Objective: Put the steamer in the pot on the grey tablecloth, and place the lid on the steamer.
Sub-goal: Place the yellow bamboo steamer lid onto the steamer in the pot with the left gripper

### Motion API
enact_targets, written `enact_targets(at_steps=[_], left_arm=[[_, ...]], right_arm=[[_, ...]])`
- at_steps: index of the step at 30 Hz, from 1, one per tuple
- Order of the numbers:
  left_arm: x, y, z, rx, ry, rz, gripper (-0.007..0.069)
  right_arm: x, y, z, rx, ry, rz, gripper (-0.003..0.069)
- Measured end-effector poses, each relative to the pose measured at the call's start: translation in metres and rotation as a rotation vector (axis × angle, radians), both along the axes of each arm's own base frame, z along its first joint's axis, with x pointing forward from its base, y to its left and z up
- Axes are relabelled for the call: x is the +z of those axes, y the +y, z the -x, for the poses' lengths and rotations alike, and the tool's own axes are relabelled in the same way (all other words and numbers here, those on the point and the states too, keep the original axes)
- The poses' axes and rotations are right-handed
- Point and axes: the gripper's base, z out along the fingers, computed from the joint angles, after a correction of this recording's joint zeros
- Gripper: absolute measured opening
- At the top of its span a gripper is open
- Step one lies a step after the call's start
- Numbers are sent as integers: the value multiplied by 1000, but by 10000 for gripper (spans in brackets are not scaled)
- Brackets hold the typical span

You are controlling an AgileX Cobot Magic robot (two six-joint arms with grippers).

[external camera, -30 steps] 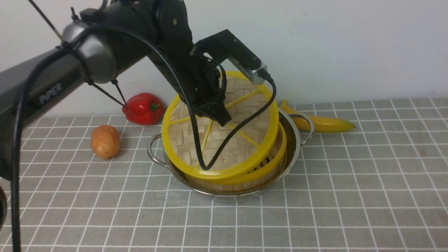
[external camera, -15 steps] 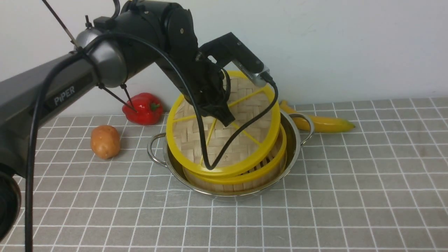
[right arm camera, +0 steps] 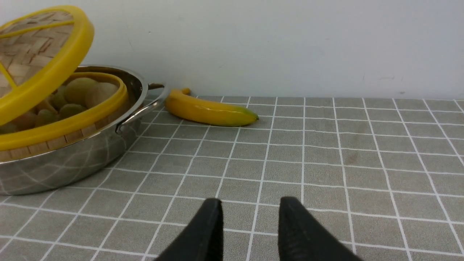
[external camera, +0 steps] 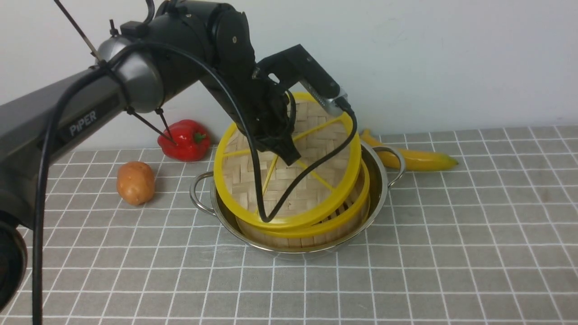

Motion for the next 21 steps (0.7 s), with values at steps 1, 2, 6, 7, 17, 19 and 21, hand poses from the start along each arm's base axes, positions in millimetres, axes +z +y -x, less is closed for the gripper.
enact_targets(at_steps=[1,2,6,7,17,19,21], left_arm=[[0,0,0,-3,-2,1,120],[0,0,0,-3,-4,1,120],[0,-1,0,-12,-7,1,120],[0,-1,0,-12,-8,2,120],[1,-5,0,-42,-13,39,120],[1,-4,0,-42,-8,37,120],[0,-4,2,-44,8,30,120]], right_arm=[[0,0,0,0,0,0,240],[0,0,0,0,0,0,240],[0,0,0,0,0,0,240],[0,0,0,0,0,0,240],[0,0,0,0,0,0,240],[0,0,0,0,0,0,240],[0,0,0,0,0,0,240]])
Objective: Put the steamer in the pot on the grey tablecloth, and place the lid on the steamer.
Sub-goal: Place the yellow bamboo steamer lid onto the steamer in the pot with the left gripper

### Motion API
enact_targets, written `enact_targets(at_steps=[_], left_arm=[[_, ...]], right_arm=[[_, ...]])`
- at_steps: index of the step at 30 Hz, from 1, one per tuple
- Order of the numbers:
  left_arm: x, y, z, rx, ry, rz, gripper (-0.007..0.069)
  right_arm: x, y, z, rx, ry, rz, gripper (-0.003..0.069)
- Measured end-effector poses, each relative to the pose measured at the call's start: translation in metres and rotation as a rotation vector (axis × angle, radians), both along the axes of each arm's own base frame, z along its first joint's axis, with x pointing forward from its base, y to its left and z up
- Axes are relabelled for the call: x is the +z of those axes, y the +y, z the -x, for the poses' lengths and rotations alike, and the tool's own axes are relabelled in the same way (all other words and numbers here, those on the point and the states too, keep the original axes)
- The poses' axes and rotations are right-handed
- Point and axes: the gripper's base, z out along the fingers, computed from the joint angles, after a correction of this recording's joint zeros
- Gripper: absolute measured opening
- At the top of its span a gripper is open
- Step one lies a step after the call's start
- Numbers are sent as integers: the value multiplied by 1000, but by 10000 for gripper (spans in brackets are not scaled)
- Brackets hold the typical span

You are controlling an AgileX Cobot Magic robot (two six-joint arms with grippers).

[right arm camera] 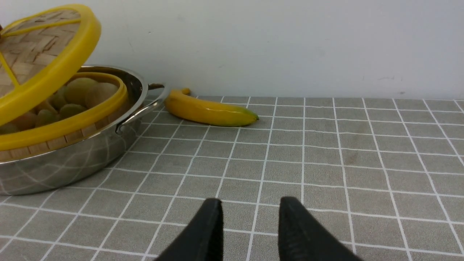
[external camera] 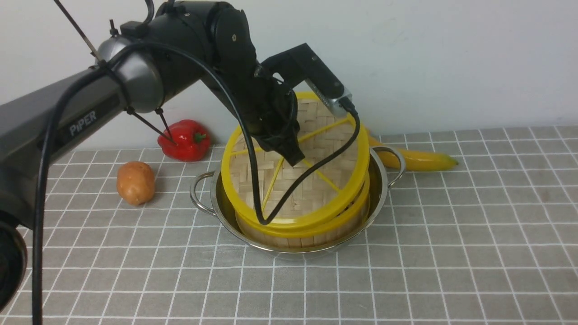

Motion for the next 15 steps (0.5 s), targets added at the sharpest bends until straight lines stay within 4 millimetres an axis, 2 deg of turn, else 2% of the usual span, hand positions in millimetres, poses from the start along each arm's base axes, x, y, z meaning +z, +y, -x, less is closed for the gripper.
enact_targets(at_steps=[8,15], left_arm=[[0,0,0,0,2,-2,120],[-14,-2,-5,0,22,-14,120]], right_arm=[[0,0,0,0,0,0,240],[0,0,0,0,0,0,240]])
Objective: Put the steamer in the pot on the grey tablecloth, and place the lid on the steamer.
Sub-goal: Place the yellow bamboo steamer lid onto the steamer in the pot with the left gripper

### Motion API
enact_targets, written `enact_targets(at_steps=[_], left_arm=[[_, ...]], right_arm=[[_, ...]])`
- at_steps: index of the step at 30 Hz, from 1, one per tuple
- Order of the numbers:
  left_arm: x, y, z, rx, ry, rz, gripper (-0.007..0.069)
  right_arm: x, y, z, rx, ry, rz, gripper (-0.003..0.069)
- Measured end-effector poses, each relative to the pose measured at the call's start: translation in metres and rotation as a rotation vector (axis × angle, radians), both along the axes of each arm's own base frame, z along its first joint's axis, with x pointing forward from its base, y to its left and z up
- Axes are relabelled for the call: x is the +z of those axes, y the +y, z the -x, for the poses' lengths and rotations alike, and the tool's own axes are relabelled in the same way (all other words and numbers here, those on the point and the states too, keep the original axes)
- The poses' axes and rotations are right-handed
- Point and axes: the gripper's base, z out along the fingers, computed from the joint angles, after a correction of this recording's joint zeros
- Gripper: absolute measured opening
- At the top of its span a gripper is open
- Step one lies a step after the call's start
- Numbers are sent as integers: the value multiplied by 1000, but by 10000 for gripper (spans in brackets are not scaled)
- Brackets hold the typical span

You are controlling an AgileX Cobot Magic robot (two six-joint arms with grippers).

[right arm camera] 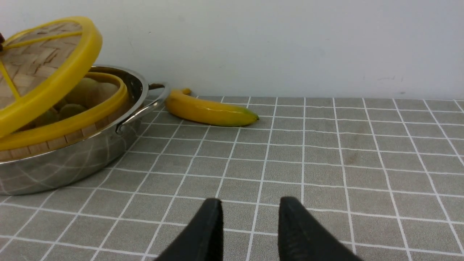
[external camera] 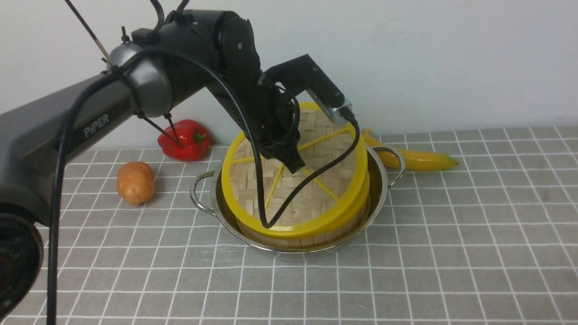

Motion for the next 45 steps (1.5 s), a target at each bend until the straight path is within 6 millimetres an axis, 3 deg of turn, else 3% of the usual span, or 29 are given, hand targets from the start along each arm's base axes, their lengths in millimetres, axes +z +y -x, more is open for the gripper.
enact_targets(at_steps=[37,42,45], left_arm=[[2,-2,-5,6,-61,28,121],[3,-3,-6,9,-71,41,176],[3,-4,-5,13,-60,57,253]], right_arm=[[0,0,0,0,0,1,240],[0,0,0,0,0,1,240],[0,0,0,0,0,1,240]])
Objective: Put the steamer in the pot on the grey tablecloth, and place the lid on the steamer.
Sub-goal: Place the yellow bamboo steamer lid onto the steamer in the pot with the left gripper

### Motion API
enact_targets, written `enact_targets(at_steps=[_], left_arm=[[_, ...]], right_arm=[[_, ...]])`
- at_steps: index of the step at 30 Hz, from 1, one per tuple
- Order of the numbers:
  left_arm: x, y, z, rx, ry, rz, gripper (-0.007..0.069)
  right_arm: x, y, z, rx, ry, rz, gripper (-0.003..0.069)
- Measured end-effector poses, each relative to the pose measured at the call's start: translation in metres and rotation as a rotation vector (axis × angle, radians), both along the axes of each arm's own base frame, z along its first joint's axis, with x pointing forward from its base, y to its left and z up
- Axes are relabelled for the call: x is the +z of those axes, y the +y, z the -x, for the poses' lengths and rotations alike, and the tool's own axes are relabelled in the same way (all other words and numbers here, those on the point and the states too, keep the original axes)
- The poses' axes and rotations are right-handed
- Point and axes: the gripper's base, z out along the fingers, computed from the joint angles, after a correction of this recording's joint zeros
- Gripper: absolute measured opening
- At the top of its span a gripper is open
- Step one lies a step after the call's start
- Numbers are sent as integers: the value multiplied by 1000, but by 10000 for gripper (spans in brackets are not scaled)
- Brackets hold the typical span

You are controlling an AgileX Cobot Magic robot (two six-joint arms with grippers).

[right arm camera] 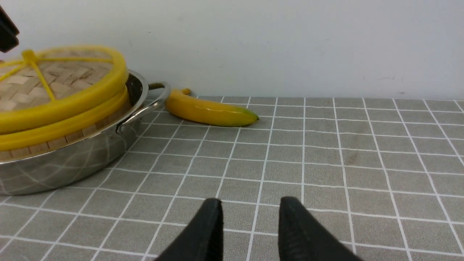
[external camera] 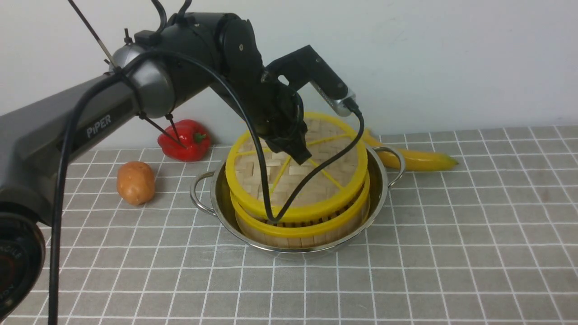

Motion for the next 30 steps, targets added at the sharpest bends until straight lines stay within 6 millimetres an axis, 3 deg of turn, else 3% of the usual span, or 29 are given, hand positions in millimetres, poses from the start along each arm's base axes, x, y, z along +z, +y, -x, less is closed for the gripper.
enact_targets(at_steps=[6,15,24,30], left_arm=[[0,-1,1,1,10,7,338],[3,-3,-8,19,-79,49,345],[-31,-7,-19,80,-22,49,345],[-31,-7,-24,107,-59,72,347]], right_arm=[[0,0,0,0,0,0,240],[0,0,0,0,0,-1,240],[0,0,0,0,0,-1,240],[0,0,0,0,0,-1,240]])
